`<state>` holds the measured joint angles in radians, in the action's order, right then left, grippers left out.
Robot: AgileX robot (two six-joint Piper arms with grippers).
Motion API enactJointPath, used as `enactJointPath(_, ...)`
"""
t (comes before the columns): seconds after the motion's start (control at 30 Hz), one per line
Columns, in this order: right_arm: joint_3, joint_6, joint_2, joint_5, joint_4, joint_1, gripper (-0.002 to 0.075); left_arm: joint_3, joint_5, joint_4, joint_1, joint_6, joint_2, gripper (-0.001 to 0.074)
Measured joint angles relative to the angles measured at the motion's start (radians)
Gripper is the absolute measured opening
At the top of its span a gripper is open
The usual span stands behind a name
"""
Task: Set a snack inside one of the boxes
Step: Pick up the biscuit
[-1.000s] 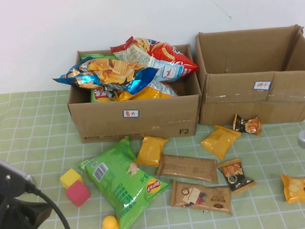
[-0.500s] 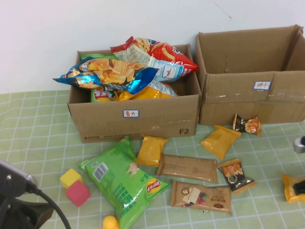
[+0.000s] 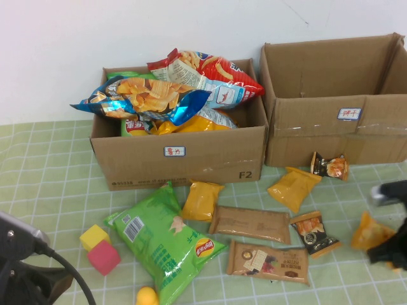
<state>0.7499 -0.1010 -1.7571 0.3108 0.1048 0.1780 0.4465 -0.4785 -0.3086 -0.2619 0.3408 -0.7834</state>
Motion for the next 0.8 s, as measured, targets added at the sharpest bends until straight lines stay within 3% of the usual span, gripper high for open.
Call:
enactJointPath(0.17,0.038,0.261,-0.002,0.045,-0.137,0.072,-0.0002,0.0,0.011,-0.007,0.0,0.0,0.0,-0.0002)
enactJointPath(0.33,0.145,0.28,-0.002,0.179,-0.113,0.087,0.0029,0.0,0.015,-0.009,0.0,0.0,0.0,-0.0002)
enactJointPath(0.43,0.217,0.194,-0.002,0.242,-0.068,0.087,0.014,0.0,0.015,-0.009,0.0,0.0,0.0,-0.0002)
enactJointPath(0.63,0.283,-0.052,-0.02,0.237,0.071,0.087,0.0512,0.0,0.015,-0.009,0.0,0.0,0.0,-0.0002)
enactJointPath(0.7,0.284,-0.09,-0.044,0.229,0.089,0.087,0.0577,0.0,0.015,-0.009,0.0,0.0,0.0,-0.0002)
enactJointPath(0.8,0.289,-0.127,-0.098,0.228,0.101,0.087,0.061,0.0,0.017,-0.009,0.0,0.0,0.0,-0.0002)
